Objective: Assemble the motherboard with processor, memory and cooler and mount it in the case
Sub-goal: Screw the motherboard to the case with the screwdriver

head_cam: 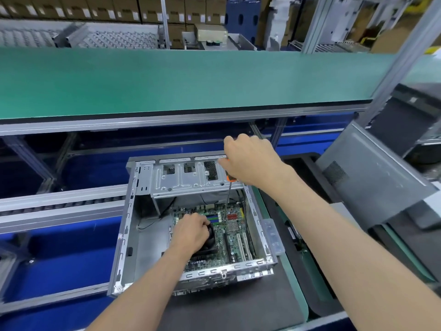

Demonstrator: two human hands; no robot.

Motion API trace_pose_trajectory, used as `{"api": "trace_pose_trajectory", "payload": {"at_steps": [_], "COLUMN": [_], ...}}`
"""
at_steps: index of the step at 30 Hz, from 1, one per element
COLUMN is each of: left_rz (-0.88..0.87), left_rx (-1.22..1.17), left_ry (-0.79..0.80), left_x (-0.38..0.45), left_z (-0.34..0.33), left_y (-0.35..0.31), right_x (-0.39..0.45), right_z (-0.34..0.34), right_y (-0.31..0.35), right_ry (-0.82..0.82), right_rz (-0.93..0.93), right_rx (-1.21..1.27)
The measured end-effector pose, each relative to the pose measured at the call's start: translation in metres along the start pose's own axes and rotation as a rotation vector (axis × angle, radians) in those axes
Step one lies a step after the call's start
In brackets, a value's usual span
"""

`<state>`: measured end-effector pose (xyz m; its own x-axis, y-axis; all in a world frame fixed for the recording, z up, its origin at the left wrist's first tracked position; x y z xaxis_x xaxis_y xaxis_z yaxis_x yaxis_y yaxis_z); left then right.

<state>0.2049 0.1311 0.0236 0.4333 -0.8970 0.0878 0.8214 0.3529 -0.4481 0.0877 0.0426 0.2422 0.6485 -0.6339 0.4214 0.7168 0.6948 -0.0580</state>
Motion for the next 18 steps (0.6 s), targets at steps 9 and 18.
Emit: {"api": "trace_pose_trajectory", "payload": {"at_steps": [9, 18], "left_rz": [-0.003, 0.02], "left_rx": [-0.01, -0.024], "left_ry": [0.004, -0.006], "left_x": [-0.0018, -0.0016], "left_z": [0.0015, 0.0029], "left_y": [0.0006, -0.0007], "right_x": [-0.0024, -0.0009], "right_z": [-0.0006, -0.0037], "right_y": [0.0057, 0.0035], "right_ry": [-0.059, -0.042], "right_rz": [0.002, 0.018], "right_rx": [-0.051, 0.01]}}
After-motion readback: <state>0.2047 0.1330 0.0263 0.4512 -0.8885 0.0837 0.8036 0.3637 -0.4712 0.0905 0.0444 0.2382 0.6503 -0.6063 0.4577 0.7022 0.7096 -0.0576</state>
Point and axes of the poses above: each hand's wrist, its own x-axis towards the middle knuckle, its own z-axis out of the back of the hand, y = z × x, the point moved 3 cm from there along x, towards the middle knuckle, and after that the axes turned 15 degrees about -y, right-handed, at the moved point
